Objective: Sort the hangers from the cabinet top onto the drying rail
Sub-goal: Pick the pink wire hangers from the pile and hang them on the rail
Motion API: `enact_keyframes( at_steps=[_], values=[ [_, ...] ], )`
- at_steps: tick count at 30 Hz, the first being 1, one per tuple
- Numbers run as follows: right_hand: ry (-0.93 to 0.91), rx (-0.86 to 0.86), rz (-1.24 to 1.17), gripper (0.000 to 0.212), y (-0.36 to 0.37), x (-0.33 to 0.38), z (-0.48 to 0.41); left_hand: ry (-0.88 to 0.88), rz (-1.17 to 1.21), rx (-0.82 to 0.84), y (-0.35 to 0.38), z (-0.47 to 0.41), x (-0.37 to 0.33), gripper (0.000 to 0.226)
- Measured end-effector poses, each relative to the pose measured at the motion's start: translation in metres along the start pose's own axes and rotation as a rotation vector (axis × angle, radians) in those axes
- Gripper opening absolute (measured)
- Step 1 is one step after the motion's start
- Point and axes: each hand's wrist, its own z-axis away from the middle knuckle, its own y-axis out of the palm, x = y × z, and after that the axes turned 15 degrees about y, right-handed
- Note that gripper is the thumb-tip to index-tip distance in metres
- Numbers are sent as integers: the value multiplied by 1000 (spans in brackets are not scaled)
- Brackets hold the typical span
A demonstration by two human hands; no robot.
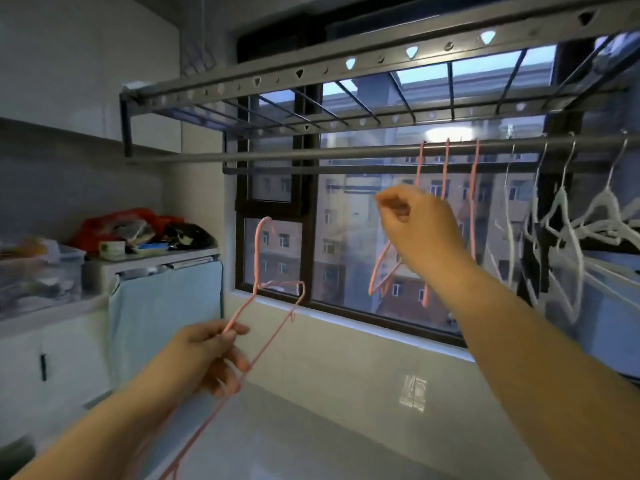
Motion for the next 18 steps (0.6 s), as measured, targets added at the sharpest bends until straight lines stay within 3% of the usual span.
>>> enact_keyframes(
  at_steps=[13, 18],
  values=[
    [276, -8, 619, 69, 23, -24, -9, 159, 193, 242, 55, -144, -6, 25],
    [372, -66, 744, 60, 29, -32, -4, 178, 258, 387, 72, -181, -15, 28]
  ],
)
